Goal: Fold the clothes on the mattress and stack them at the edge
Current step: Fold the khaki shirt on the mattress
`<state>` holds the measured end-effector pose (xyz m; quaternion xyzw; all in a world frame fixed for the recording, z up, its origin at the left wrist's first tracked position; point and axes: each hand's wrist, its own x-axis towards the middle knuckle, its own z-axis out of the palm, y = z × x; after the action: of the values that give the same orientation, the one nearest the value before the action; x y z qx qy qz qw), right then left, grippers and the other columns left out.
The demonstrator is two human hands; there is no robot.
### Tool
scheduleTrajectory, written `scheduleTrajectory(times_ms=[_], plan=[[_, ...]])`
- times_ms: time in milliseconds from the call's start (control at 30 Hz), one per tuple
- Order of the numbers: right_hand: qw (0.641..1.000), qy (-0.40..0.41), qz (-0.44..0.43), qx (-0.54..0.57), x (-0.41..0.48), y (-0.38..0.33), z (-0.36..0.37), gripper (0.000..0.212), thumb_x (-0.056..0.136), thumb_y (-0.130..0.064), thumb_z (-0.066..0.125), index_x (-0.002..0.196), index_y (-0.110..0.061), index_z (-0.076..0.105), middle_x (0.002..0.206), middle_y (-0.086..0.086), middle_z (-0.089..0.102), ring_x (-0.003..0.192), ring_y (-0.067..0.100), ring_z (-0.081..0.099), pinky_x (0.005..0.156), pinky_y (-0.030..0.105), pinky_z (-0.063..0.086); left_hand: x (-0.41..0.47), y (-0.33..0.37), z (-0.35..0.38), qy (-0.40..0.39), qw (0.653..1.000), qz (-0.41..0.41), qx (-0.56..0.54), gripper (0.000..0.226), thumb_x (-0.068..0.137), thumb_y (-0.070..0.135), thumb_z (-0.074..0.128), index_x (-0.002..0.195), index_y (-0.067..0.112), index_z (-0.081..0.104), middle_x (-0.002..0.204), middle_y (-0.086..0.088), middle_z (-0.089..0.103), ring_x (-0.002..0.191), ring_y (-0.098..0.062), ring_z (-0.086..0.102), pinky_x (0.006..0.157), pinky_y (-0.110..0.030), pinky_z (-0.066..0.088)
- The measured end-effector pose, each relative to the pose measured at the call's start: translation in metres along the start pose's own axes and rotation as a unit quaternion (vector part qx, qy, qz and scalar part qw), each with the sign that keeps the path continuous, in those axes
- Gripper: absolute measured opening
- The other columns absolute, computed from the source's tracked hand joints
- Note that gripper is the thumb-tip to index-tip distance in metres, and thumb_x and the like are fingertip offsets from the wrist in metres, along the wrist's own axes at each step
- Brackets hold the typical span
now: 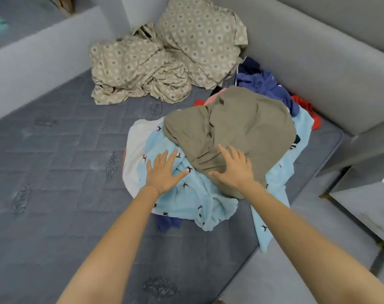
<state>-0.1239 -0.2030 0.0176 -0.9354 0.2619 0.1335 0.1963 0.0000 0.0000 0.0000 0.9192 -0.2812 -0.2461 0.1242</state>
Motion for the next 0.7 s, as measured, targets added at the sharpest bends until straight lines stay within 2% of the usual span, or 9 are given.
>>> scheduleTrajectory(times_ms=[233,400,500,567,633,700], plan=[[0.999,-0.02,0.03,0.028,0.049,0.009,0.032,0.098,0.081,-0.062,0.062,0.153,-0.036,0.0,0.161,0.004,0.003,0.147,0.028,0.006,0.118,0.051,0.014,0.058,0.006,0.038,-0.003,0.995,-0.069,-0.076,0.082,0.094,0.059,0.041,0.154,0.017,0.006,0.162,-0.005,0.004,0.148,-0.022,0.003,0.118,-0.049,-0.002],[1.0,0.01,0.016,0.019,0.081,0.021,0.054,0.102,0.082,-0.059,0.064,0.153,-0.034,-0.005,0.162,0.0,-0.005,0.149,0.028,-0.002,0.119,0.051,0.011,0.089,0.017,0.062,0.066,0.978,-0.12,-0.155,0.066,0.095,0.05,0.047,0.147,0.011,0.033,0.159,-0.011,0.016,0.147,-0.022,0.013,0.117,-0.049,0.009],[1.0,0.011,0.001,-0.027,0.096,0.027,0.066,0.1,0.082,-0.055,0.065,0.153,-0.034,-0.003,0.162,0.002,-0.007,0.148,0.028,-0.006,0.118,0.053,0.005,0.1,0.02,0.078,0.114,0.975,-0.11,-0.155,0.05,0.094,0.045,0.054,0.13,0.01,0.055,0.148,-0.016,0.036,0.139,-0.027,0.029,0.11,-0.051,0.025],[0.999,0.001,0.005,-0.052,0.103,0.029,0.075,0.093,0.085,-0.053,0.063,0.154,-0.031,0.005,0.162,0.004,-0.004,0.148,0.028,-0.006,0.118,0.053,0.003,0.107,0.021,0.084,0.133,0.971,-0.109,-0.165,0.04,0.093,0.038,0.058,0.116,0.005,0.064,0.135,-0.018,0.048,0.13,-0.031,0.039,0.104,-0.049,0.032],[0.998,0.01,0.011,-0.053,0.107,0.03,0.082,0.076,0.089,-0.048,0.059,0.151,-0.027,0.021,0.161,0.007,0.004,0.148,0.029,-0.003,0.118,0.053,0.003,0.11,0.024,0.086,0.179,0.953,-0.091,-0.228,0.028,0.091,0.025,0.064,0.097,-0.001,0.069,0.12,-0.02,0.058,0.12,-0.035,0.048,0.098,-0.048,0.038],[0.998,0.036,0.012,-0.054,0.107,0.03,0.088,0.052,0.094,-0.04,0.055,0.14,-0.02,0.04,0.158,0.008,0.017,0.148,0.028,0.004,0.117,0.053,0.003,0.108,0.027,0.085,0.228,0.921,-0.072,-0.309,0.019,0.087,0.01,0.066,0.075,-0.005,0.065,0.094,-0.018,0.064,0.097,-0.035,0.057,0.09,-0.045,0.044]])
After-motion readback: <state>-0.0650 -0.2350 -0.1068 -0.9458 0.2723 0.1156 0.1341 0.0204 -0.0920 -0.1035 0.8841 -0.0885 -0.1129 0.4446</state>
